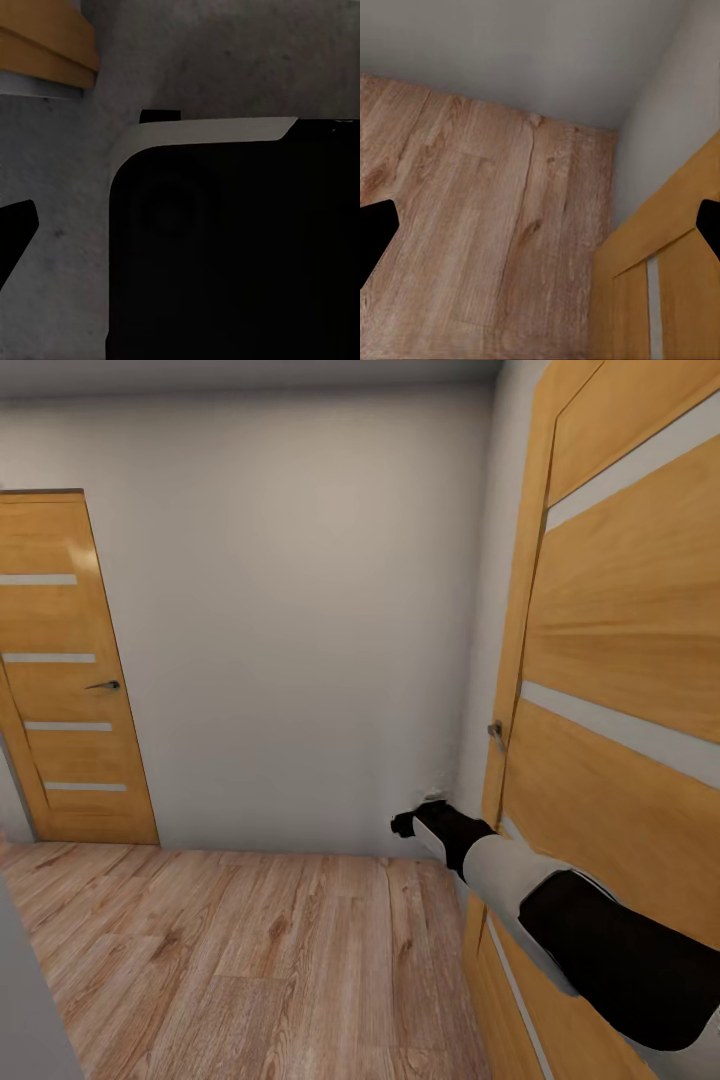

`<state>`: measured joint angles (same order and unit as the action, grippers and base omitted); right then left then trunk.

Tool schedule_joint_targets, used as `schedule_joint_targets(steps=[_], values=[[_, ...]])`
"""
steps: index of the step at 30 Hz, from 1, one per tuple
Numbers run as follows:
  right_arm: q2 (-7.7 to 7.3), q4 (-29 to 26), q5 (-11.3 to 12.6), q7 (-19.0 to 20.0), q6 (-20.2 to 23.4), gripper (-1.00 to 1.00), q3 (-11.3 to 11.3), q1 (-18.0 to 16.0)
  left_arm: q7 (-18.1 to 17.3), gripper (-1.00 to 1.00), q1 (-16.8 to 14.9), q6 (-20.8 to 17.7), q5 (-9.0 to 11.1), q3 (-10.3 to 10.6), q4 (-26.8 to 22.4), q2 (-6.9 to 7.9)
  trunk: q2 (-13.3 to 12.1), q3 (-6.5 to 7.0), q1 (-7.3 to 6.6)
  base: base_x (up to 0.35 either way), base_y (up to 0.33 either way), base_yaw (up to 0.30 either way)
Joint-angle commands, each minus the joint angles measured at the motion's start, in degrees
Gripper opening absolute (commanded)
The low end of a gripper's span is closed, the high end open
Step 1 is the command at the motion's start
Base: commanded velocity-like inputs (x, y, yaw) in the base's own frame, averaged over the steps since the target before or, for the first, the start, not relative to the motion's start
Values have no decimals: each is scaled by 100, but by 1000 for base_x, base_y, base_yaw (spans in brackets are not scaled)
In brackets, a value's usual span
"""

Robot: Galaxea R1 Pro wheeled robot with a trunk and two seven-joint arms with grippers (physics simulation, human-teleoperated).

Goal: Move the two storage containers from the living room to the garage. In the garage, place one container on the floor and stack the other container on top of it (either order is fine).

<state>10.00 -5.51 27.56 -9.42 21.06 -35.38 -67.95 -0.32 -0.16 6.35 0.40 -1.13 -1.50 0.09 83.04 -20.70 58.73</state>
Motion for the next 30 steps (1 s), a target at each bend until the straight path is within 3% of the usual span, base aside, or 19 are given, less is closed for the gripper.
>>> schedule_joint_targets(steps=[1, 11, 27, 30], values=[[0, -11, 56, 50, -119, 100, -49, 251, -3, 100, -1, 15, 4, -10, 1, 0, 4, -6, 0, 0, 0, 0], [0, 41, 55, 216, -432, 100, -48, 798, -5, 100, -1, 15, 4, -10, 1, 0, 4, -6, 0, 0, 0, 0], [0, 71, 46, 230, -557, 100, -48, 973, -4, 100, -1, 15, 4, -10, 1, 0, 4, -6, 0, 0, 0, 0], [0, 75, 16, 250, -626, 100, -54, 1194, -5, 100, -1, 15, 4, -10, 1, 0, 4, -6, 0, 0, 0, 0]])
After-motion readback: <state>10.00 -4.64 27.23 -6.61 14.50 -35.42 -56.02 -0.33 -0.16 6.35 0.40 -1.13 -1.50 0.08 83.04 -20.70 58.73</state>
